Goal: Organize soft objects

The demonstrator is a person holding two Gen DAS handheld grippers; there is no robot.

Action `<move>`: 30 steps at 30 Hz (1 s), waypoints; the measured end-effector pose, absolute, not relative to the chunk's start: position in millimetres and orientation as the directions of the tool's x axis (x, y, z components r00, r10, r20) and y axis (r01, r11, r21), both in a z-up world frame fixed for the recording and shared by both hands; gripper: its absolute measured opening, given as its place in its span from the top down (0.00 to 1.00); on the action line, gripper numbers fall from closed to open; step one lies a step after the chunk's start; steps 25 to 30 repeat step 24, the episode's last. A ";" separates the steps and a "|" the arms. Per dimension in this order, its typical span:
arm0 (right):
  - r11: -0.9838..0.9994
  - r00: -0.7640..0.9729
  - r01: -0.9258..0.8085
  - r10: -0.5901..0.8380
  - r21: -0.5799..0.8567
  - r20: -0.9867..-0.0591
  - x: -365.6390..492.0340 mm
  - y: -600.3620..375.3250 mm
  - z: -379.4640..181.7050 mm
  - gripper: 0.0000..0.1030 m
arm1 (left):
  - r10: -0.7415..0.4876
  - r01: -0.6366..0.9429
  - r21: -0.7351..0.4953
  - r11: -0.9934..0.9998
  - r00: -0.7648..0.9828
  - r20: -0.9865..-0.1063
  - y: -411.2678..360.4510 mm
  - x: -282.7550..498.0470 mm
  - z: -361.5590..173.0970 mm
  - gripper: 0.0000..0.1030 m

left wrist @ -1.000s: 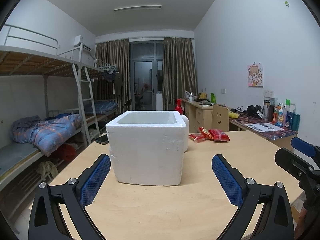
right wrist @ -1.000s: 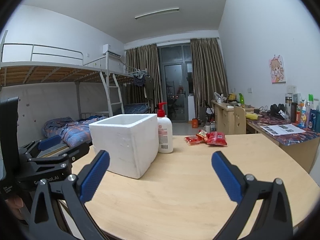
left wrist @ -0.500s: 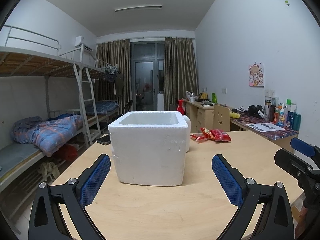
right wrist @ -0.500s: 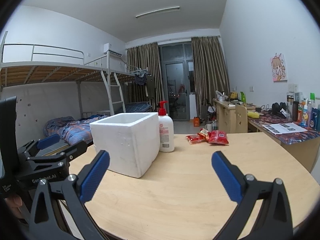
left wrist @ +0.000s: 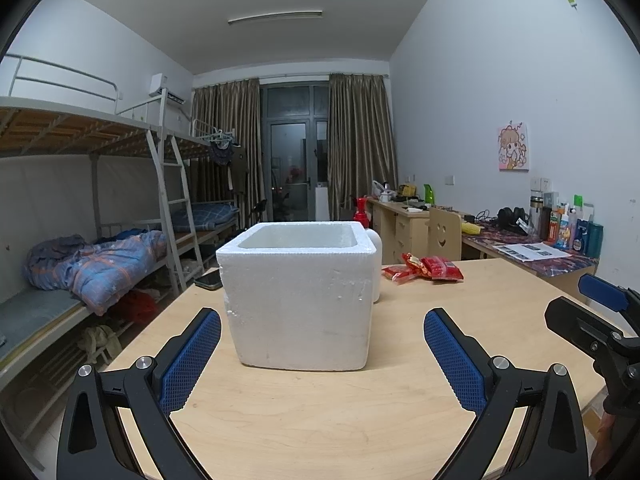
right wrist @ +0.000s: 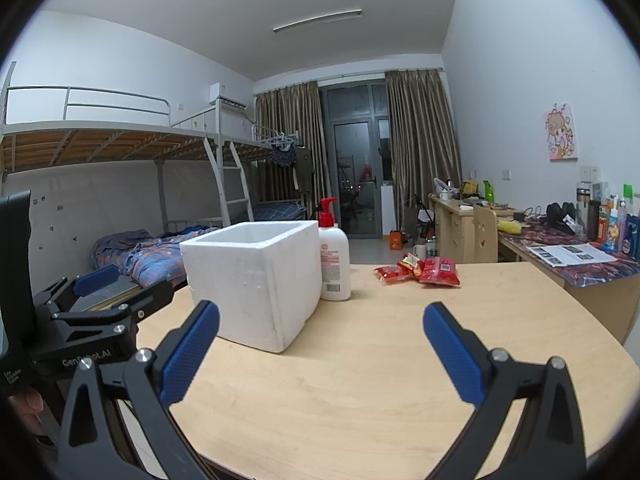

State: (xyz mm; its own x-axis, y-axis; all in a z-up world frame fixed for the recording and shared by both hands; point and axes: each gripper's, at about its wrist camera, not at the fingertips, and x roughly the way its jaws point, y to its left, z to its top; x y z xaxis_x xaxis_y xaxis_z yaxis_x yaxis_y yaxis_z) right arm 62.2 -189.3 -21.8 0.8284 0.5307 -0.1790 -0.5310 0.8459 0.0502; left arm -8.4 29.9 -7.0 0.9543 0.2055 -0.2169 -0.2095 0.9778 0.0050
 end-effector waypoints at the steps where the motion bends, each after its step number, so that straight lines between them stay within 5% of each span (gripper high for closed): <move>1: 0.846 0.828 -0.531 0.531 0.051 -0.180 62.5 -189.3 -21.9 0.00 | 0.202 -0.205 0.006 0.979 0.955 -0.219 29.1 -7.8 -7.4 0.01; 30: 0.841 0.822 -0.540 0.539 0.049 -0.184 60.8 -186.8 -22.0 0.00 | 0.207 -0.212 -0.002 0.977 0.954 -0.219 31.2 -7.7 -5.6 0.01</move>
